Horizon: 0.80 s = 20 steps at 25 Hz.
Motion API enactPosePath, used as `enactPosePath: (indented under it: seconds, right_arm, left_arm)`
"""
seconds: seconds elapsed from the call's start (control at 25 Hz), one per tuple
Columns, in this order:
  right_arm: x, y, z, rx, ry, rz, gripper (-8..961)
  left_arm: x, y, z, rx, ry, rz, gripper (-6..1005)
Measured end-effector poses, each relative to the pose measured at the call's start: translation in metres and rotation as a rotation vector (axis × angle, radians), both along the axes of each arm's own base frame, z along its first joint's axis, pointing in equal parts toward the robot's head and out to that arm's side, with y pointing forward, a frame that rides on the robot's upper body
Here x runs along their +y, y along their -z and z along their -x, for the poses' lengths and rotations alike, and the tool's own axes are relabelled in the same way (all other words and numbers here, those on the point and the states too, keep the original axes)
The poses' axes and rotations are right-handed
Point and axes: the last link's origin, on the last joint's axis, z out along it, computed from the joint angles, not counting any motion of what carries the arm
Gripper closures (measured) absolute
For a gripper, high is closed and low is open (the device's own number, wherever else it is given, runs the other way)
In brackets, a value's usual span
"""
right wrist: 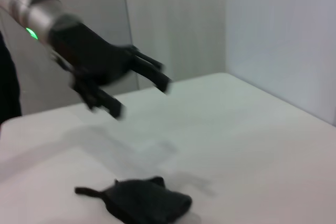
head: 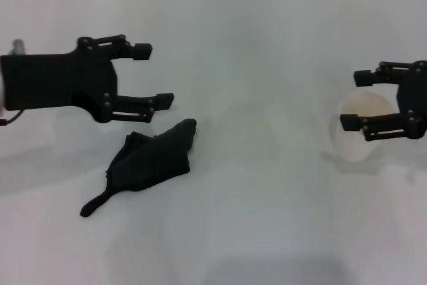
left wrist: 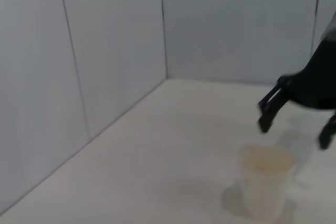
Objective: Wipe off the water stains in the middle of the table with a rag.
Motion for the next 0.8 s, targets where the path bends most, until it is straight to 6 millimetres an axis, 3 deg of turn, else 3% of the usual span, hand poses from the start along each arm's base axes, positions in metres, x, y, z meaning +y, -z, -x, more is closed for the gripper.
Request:
enactPosePath:
  seconds: [0.4, 0.8]
  right_arm:
    - [-0.006, -0.015, -0.017, -0.053, 0.022, 0.01, 96]
    - [-0.008, -0.012, -0.021, -0.079, 0.037, 0.033, 96]
  left_arm:
    - [-0.033, -0.008, 0.016, -0.065, -0.019, 0.072, 109]
    - [-0.042, -0.005, 0.021, -0.065, -0.029, 0.115, 109]
